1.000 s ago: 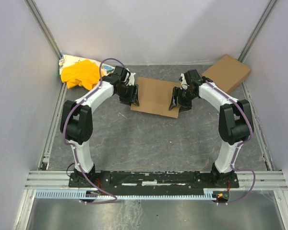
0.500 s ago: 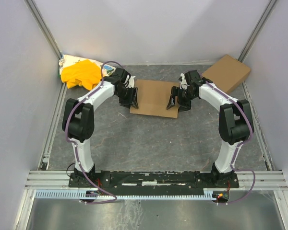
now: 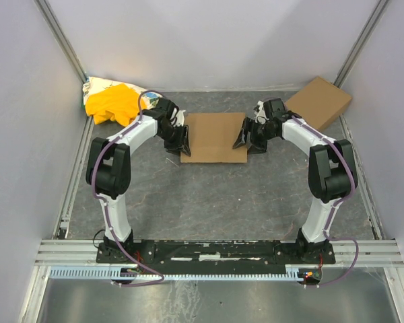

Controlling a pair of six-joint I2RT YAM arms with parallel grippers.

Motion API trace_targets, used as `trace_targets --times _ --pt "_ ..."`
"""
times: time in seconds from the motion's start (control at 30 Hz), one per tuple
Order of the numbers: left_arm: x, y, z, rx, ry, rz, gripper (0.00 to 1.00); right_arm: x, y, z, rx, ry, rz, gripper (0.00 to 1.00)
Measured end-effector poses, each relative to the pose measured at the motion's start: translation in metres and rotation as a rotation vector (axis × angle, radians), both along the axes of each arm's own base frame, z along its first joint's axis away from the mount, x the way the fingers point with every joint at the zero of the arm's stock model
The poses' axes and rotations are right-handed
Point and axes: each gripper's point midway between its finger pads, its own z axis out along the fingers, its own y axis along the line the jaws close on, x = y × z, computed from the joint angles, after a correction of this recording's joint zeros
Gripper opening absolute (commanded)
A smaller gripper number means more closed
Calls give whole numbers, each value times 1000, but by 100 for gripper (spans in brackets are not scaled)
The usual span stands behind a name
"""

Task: Fold the paper box

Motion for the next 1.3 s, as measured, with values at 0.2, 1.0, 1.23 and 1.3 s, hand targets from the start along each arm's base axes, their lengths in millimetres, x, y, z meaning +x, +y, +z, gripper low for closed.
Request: trace_targets --times 0.2,1.0,1.23,1.3 --pt "1 0 3 -25 10 14 48 8 0 12 55 -2 -24 81" --pt "15 -23 38 -313 -18 89 48 -9 14 15 306 90 -123 77" --pt "9 -21 33 -288 -5 80 49 -18 -8 3 107 52 -79 78" --pt "8 -17 30 -261 -4 82 50 -21 -17 3 44 29 -70 79"
